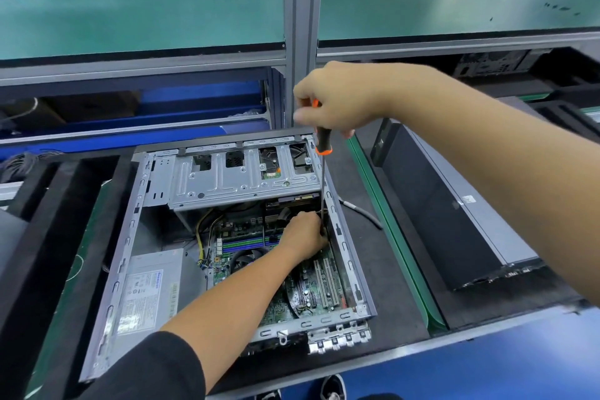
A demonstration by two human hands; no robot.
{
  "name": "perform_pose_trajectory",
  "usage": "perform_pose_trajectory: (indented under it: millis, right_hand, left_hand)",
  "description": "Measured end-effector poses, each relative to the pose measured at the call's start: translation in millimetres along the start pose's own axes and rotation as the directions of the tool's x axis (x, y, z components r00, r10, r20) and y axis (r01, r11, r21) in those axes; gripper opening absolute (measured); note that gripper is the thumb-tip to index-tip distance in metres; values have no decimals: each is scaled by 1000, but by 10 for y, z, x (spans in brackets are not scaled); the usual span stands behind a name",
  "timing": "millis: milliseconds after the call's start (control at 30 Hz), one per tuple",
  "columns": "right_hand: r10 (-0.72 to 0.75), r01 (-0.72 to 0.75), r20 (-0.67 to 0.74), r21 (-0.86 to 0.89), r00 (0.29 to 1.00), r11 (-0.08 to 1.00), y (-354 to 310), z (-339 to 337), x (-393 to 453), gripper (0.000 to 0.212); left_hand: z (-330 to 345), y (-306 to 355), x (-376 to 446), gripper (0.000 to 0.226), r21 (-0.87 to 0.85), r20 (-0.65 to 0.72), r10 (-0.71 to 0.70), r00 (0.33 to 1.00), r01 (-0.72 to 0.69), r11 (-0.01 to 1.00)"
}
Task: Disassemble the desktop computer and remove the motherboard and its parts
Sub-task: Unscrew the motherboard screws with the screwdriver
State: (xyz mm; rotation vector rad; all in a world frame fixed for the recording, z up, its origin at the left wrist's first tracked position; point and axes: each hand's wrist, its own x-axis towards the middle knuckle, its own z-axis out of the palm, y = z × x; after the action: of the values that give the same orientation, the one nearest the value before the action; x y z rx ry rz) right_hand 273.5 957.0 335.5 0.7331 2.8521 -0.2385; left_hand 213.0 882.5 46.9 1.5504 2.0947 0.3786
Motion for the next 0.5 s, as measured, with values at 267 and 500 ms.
perform_pose_trajectory:
  millis: [267, 500]
  right_hand:
    - [-145, 160, 146, -99, 979, 982, -130, -80, 48, 18]
    - [-87, 103, 142, -109, 986, 989, -191, -37, 84, 10]
  left_hand:
    - [-256, -113, 69, 17, -217, 205, -59, 977, 104, 971]
    - [-203, -40, 32, 31, -69, 213, -43, 976, 59, 996]
